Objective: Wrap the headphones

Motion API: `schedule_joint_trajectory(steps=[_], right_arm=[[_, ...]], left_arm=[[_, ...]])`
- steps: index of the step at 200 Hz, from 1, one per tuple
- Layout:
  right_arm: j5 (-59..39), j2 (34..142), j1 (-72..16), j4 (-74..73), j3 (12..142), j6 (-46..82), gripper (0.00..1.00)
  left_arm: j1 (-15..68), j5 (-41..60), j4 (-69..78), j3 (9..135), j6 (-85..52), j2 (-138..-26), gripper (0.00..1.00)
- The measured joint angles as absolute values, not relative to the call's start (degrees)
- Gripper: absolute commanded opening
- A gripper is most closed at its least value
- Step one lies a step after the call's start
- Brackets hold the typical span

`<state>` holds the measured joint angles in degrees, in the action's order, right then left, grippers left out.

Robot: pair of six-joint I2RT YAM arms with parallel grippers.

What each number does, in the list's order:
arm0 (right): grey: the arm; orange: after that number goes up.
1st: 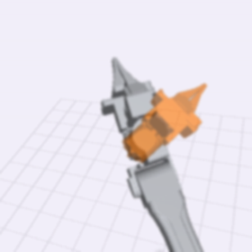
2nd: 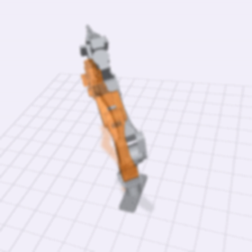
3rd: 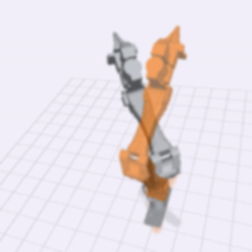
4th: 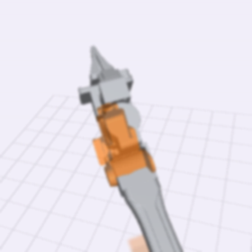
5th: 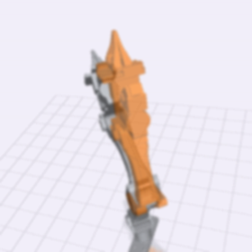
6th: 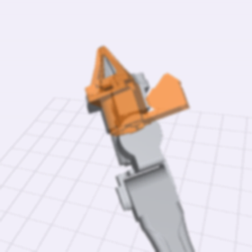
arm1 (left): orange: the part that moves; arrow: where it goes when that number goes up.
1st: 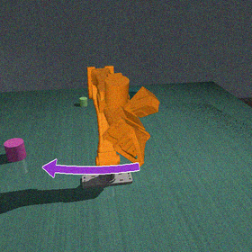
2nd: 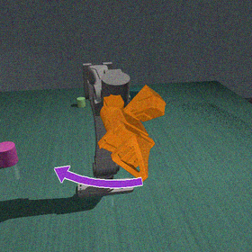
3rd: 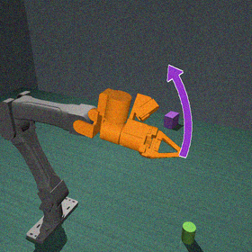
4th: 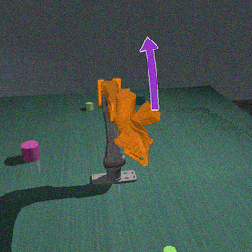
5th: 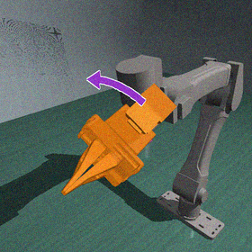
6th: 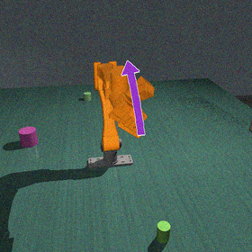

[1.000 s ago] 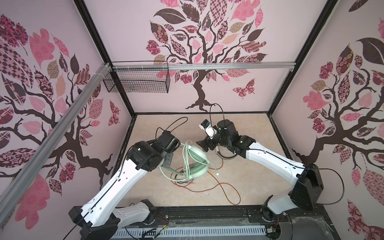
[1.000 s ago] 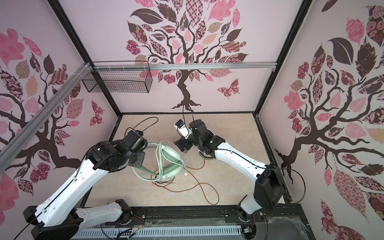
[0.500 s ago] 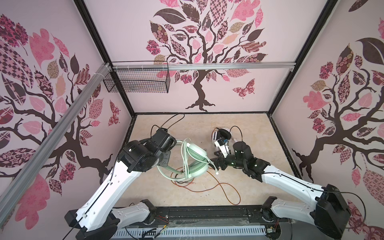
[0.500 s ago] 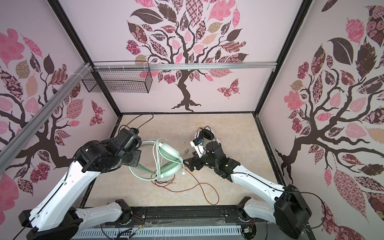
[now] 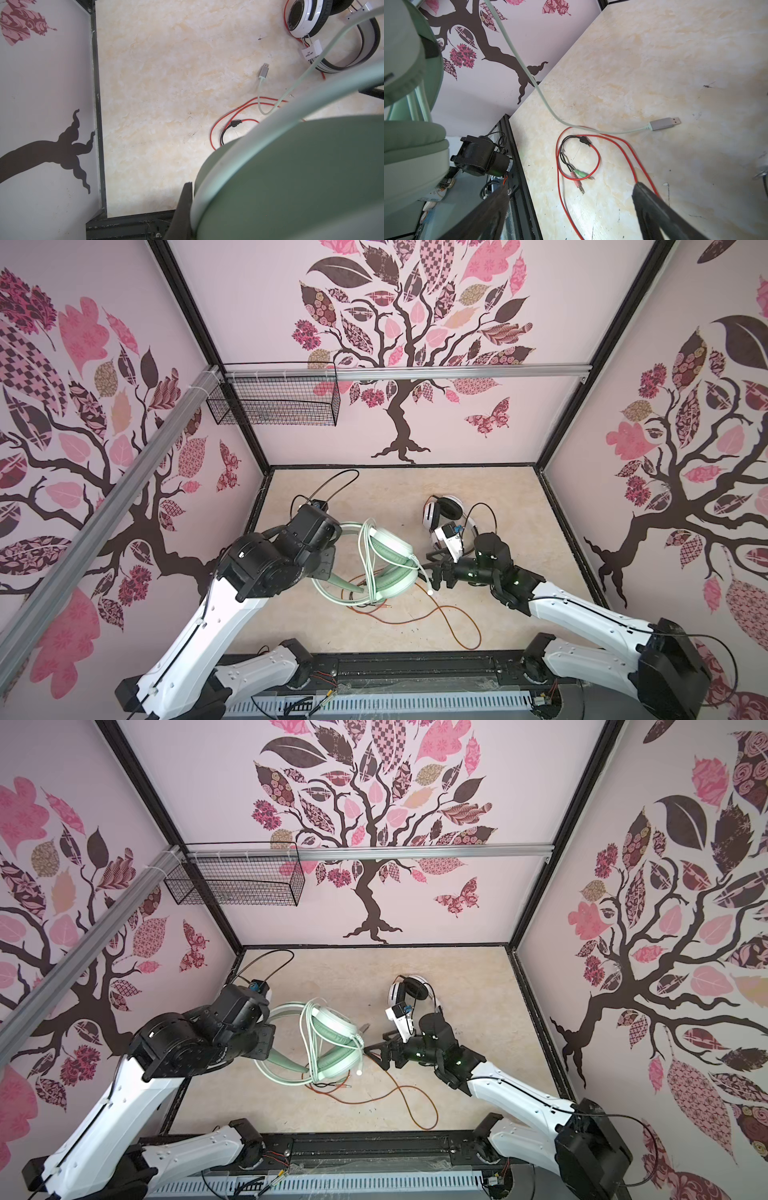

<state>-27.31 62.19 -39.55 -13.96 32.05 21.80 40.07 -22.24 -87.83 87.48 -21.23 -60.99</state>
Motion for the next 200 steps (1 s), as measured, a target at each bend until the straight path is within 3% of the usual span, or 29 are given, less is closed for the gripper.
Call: schedule_joint_trajectory(steps=[94, 200], right_arm=[[-26.7, 62.06, -43.83, -20.12, 26.76, 14.87, 0.94], [-25.08, 63.07, -46.78, -28.08, 23.94, 12.51, 0.91]], left_arm=[[40.07, -20.88, -82.41, 83.15, -20.18, -58.08, 0.0], [40.29, -22.74, -80.2, 82.04, -30.06, -56.16, 0.0]])
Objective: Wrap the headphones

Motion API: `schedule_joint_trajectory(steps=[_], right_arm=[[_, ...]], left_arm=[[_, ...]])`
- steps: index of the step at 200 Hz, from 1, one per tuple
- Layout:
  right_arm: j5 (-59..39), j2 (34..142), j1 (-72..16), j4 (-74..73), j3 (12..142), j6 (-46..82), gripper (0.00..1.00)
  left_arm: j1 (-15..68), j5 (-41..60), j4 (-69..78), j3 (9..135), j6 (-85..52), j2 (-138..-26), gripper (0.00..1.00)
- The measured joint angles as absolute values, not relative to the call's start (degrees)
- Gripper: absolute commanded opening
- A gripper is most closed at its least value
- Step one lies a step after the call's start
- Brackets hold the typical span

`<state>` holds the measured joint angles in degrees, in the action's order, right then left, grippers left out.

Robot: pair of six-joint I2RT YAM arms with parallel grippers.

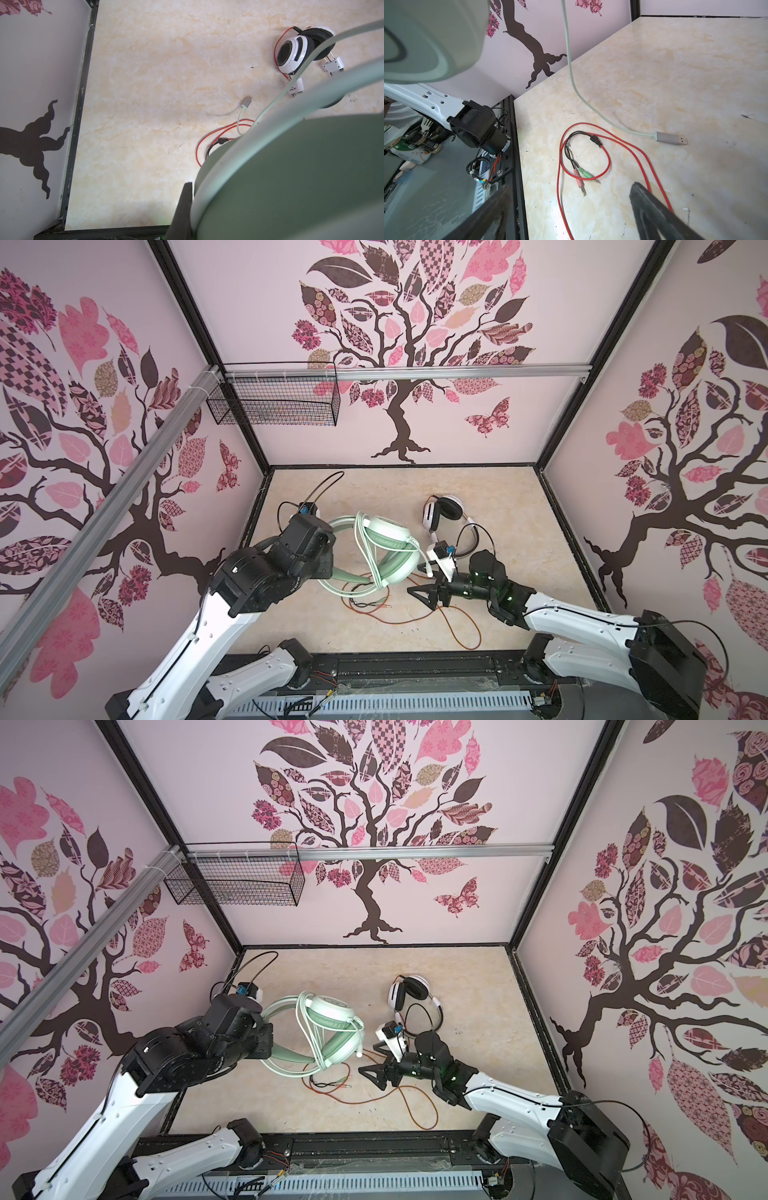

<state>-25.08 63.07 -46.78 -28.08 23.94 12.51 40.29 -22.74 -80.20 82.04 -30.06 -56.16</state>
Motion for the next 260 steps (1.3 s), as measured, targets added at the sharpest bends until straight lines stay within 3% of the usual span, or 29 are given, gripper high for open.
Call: schedule_joint_trajectory(steps=[35, 85, 121, 165, 260], right_arm=[[-24.91, 63.05, -47.11, -27.68, 23.94, 13.54, 0.91], [-25.26, 63.26, -47.92, -30.09, 22.81, 13.98, 0.91], [-26.26, 65.71, -47.97, -32.88, 22.92, 13.37, 0.91], [-26.83, 74.5, -48.12, -34.76, 25.23, 10.48, 0.9], [-32.01, 97.97, -48.25, -60.31, 29.08, 7.86, 0.87]], left_arm=[[40.34, -21.91, -79.02, 83.81, -28.86, -55.86, 0.0], [40.36, -21.69, -75.0, 82.39, -26.65, -46.59, 0.0], [40.4, -17.39, -75.02, 82.41, -25.52, -50.11, 0.0], [40.45, -15.2, -75.11, 82.46, -25.1, -54.43, 0.0], [40.45, -12.23, -76.42, 92.31, -25.02, -54.98, 0.0]])
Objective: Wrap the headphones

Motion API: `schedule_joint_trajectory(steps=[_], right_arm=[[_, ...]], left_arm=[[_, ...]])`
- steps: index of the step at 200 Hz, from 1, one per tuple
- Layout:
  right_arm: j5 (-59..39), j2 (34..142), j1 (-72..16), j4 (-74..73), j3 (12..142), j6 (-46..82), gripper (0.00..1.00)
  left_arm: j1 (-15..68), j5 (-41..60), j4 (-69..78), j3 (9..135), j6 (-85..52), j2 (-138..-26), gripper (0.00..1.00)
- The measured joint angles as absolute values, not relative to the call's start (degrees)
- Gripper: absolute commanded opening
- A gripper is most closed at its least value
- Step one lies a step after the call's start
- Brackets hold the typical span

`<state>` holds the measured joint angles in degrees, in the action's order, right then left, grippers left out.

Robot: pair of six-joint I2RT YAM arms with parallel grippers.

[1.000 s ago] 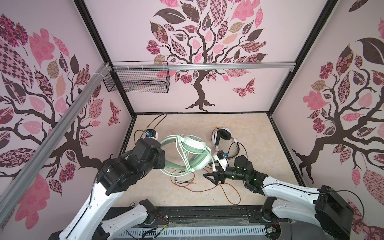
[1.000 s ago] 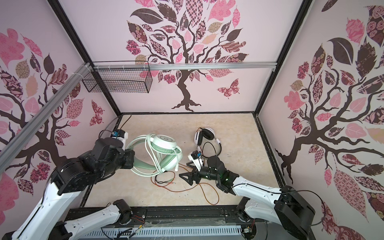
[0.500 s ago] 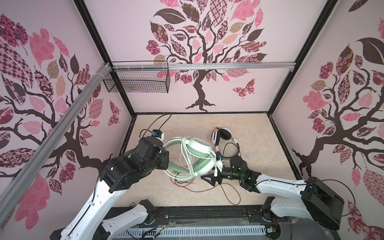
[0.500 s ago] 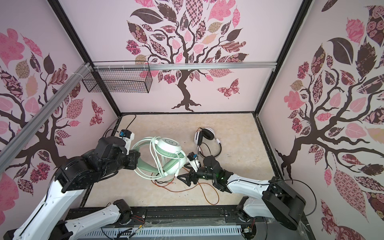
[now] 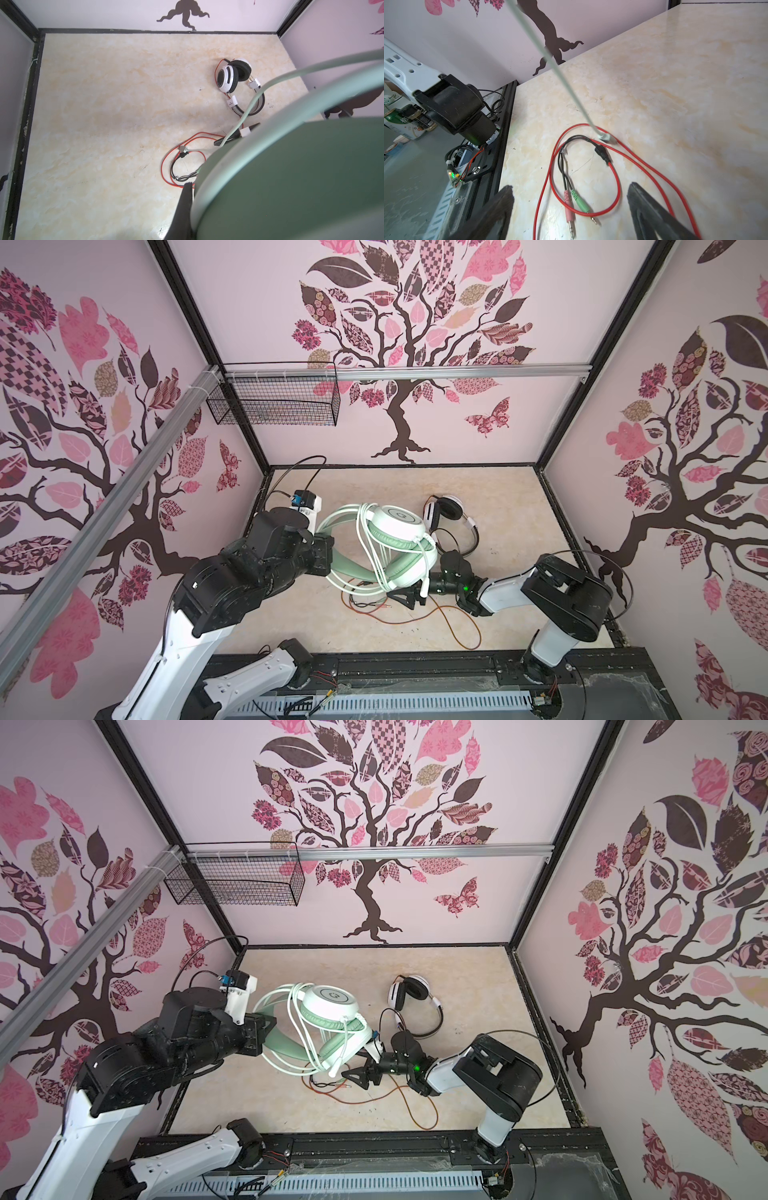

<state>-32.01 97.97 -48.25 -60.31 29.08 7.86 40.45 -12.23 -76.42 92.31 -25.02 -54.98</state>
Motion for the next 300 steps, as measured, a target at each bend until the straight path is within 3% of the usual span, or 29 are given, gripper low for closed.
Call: schedule_joint_trajectory(steps=[120, 197, 239, 270, 300], right_arm=[[-28.91, 103.59, -49.23, -65.36, 37.54, 11.33, 0.83], [-15.03, 104.01, -51.48, -61.23, 38.2, 14.0, 0.84], [-3.31, 104.86, -56.62, -55.72, 43.18, 18.48, 0.88], [10.48, 104.9, -64.36, -50.19, 47.79, 24.58, 0.86], [25.23, 106.06, -66.83, -42.09, 53.04, 34.46, 0.92]], left_arm=[[40.45, -13.96, -77.82, 102.08, -23.44, -60.88, 0.0], [40.45, -14.33, -78.15, 104.95, -22.48, -63.18, 0.0], [40.45, -15.44, -78.46, 105.91, -22.5, -64.16, 0.0], [40.45, -15.84, -78.48, 106.19, -22.63, -64.4, 0.0], [40.45, -15.88, -78.48, 106.19, -22.72, -64.38, 0.0]])
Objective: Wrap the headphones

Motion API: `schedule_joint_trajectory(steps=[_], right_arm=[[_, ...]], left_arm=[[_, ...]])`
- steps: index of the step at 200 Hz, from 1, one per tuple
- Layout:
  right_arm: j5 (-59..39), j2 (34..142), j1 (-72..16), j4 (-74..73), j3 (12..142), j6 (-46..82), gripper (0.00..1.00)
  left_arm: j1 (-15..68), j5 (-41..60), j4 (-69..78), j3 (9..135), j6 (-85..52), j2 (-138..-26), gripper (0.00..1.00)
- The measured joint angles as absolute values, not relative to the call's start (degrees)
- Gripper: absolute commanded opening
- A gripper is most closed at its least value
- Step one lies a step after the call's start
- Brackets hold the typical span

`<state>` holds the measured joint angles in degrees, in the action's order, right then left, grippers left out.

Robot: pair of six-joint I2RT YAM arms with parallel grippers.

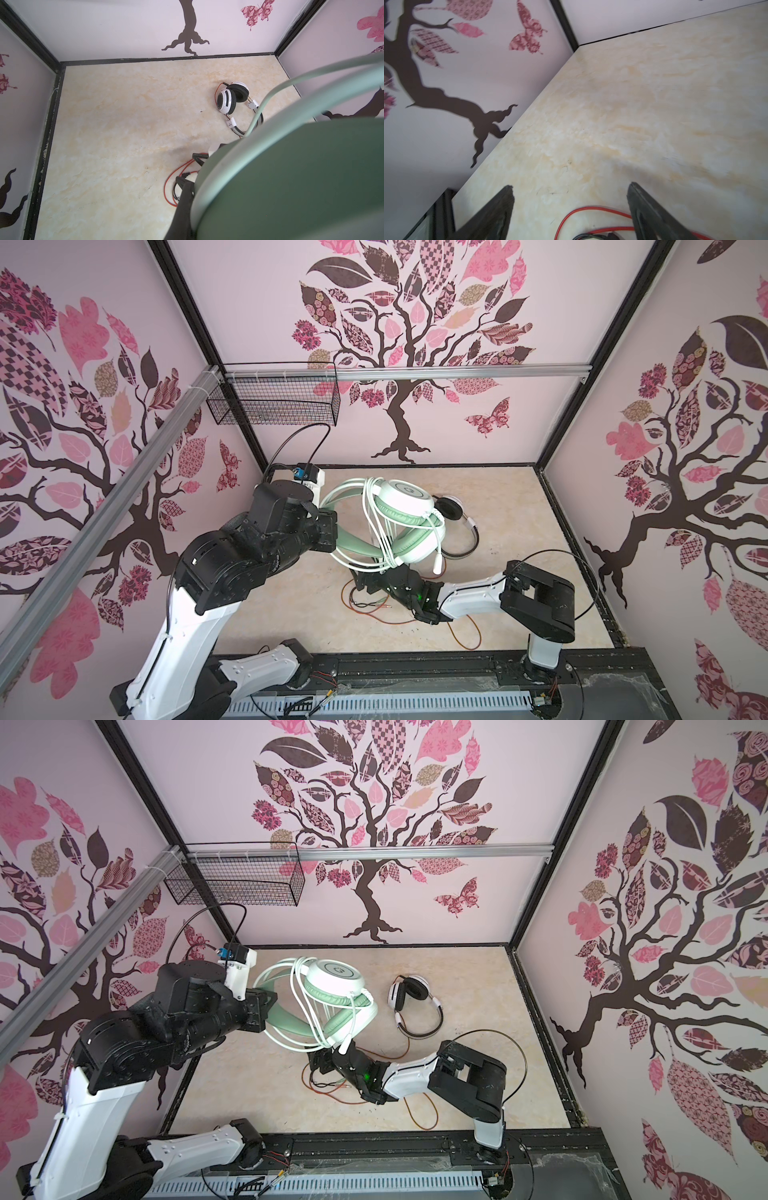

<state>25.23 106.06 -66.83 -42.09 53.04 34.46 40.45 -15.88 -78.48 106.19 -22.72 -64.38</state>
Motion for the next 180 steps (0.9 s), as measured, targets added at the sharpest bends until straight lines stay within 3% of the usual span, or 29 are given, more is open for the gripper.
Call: schedule_joint_trajectory(steps=[32, 81, 116, 152, 180], right_arm=[[38.09, 108.71, -66.59, -26.06, 61.21, 44.14, 0.93], [44.62, 110.28, -66.46, -11.7, 69.17, 52.36, 0.88], [45.82, 111.44, -66.43, -7.49, 70.72, 55.59, 0.58], [45.67, 111.92, -65.98, -5.61, 70.74, 57.63, 0.38], [45.21, 111.92, -65.91, -5.34, 70.63, 58.17, 0.28]], left_arm=[[40.45, -15.88, -78.5, 106.24, -22.74, -64.38, 0.0], [40.45, -16.08, -78.52, 106.52, -22.7, -64.25, 0.0], [40.45, -16.25, -78.52, 106.52, -22.7, -64.18, 0.0], [40.45, -16.32, -78.54, 106.52, -22.7, -63.94, 0.0], [40.45, -16.43, -78.56, 106.52, -22.7, -63.72, 0.0]])
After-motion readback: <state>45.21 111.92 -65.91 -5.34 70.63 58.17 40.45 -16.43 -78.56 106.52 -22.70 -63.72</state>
